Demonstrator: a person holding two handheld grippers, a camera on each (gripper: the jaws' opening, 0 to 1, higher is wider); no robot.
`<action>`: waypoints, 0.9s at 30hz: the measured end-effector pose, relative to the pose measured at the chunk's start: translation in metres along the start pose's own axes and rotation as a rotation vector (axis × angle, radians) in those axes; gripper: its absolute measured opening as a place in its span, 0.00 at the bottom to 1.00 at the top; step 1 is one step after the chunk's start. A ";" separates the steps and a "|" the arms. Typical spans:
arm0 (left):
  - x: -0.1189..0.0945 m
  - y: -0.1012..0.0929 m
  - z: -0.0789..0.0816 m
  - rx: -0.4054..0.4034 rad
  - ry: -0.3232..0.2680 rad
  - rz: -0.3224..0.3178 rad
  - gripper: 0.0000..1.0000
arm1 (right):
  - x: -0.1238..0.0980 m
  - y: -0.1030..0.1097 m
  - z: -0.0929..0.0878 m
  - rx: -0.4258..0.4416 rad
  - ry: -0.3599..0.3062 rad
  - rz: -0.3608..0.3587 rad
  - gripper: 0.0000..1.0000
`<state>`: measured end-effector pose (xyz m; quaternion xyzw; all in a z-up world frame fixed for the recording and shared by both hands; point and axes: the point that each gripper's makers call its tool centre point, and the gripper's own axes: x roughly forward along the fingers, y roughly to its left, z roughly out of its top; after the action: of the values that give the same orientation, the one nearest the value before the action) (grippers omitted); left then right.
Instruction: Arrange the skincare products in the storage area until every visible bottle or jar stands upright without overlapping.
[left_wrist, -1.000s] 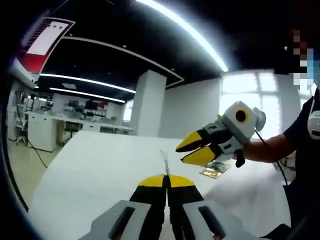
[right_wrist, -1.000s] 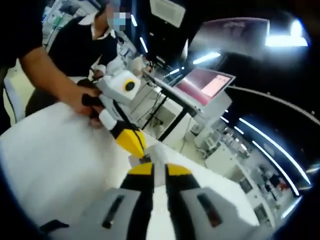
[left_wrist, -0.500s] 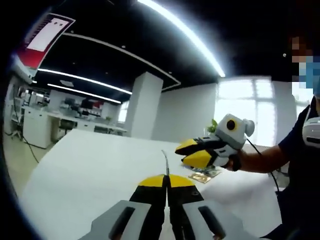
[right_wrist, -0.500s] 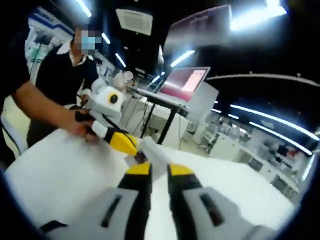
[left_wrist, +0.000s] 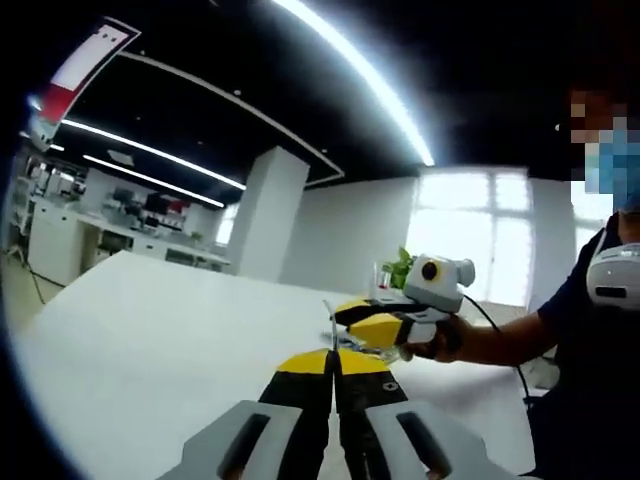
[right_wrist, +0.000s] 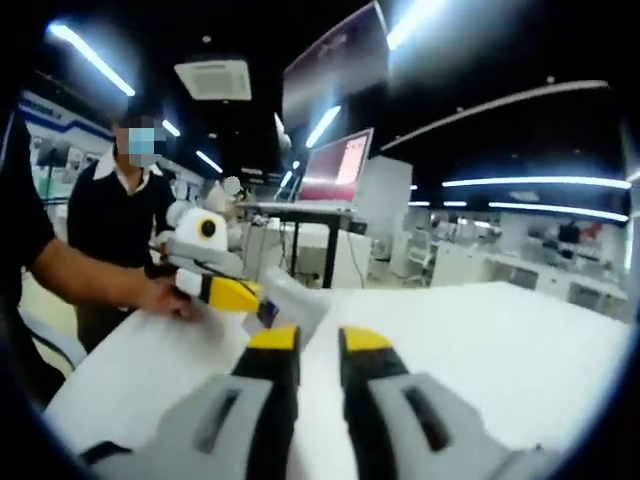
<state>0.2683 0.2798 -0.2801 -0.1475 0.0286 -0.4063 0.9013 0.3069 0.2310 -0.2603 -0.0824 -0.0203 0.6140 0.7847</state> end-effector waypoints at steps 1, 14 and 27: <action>0.001 -0.003 -0.001 -0.003 -0.001 -0.006 0.00 | -0.004 0.000 -0.001 0.013 -0.001 -0.001 0.13; 0.020 -0.043 -0.011 -0.036 0.008 -0.090 0.00 | -0.043 0.018 -0.007 0.146 -0.038 0.045 0.12; 0.032 -0.065 -0.018 -0.046 0.021 -0.113 0.00 | -0.064 0.025 -0.014 0.217 -0.036 0.071 0.07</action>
<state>0.2398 0.2111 -0.2760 -0.1652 0.0389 -0.4571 0.8731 0.2695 0.1736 -0.2735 0.0134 0.0352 0.6412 0.7664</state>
